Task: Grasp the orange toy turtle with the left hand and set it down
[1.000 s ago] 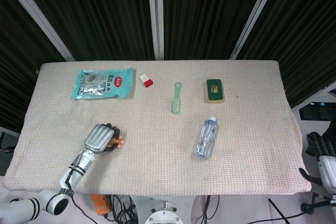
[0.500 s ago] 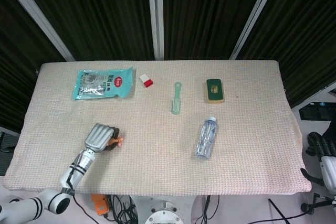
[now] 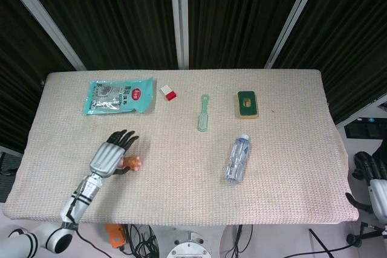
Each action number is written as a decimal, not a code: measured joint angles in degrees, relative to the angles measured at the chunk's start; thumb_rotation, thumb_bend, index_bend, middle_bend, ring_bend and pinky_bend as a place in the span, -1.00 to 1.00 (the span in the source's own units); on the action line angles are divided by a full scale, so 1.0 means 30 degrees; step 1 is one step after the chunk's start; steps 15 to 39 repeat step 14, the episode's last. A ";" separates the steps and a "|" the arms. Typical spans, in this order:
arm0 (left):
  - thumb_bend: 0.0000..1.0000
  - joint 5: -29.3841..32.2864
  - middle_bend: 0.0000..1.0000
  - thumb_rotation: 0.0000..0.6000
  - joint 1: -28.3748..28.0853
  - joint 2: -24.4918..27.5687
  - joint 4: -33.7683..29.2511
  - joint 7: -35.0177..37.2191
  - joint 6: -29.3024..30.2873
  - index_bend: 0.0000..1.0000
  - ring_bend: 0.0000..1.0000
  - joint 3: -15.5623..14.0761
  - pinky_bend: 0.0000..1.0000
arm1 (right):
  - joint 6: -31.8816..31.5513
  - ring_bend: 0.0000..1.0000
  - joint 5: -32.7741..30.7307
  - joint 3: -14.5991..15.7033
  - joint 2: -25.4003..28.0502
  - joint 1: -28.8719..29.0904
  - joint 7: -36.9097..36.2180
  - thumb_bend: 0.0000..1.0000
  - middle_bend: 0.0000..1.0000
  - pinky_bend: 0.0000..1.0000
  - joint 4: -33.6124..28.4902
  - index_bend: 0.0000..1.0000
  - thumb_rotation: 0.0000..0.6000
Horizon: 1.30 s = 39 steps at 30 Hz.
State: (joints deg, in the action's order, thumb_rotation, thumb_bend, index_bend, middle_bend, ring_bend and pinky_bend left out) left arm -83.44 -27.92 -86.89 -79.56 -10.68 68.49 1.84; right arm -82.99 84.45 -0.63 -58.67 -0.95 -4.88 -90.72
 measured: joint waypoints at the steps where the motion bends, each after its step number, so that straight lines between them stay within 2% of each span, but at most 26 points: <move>1: -0.81 -0.0031 -1.00 1.00 0.0269 0.0205 -0.0228 -0.0081 0.0509 -0.89 -1.00 -0.0010 -0.98 | -0.0020 -1.00 0.0018 -0.0002 0.0010 0.0000 0.0017 -0.72 -0.98 -1.00 -0.0050 -1.00 1.00; 9: -0.82 0.0006 -1.00 1.00 0.3641 0.3320 -0.2832 -0.0158 0.4419 -0.88 -1.00 -0.0764 -0.99 | -0.0122 -1.00 0.0229 -0.0038 -0.0059 0.0098 0.0520 -0.72 -1.00 -1.00 -0.0703 -1.00 1.00; 14: -0.82 -0.0130 -1.00 1.00 0.5683 0.4320 -0.2759 0.1385 0.6260 -0.88 -1.00 -0.1584 -0.99 | -0.0039 -1.00 0.0474 0.0030 -0.0169 0.0234 0.1249 -0.72 -1.00 -1.00 -0.1182 -1.00 1.00; 39: -0.82 -0.0130 -1.00 1.00 0.5683 0.4320 -0.2759 0.1385 0.6260 -0.88 -1.00 -0.1584 -0.99 | -0.0039 -1.00 0.0474 0.0030 -0.0169 0.0234 0.1249 -0.72 -1.00 -1.00 -0.1182 -1.00 1.00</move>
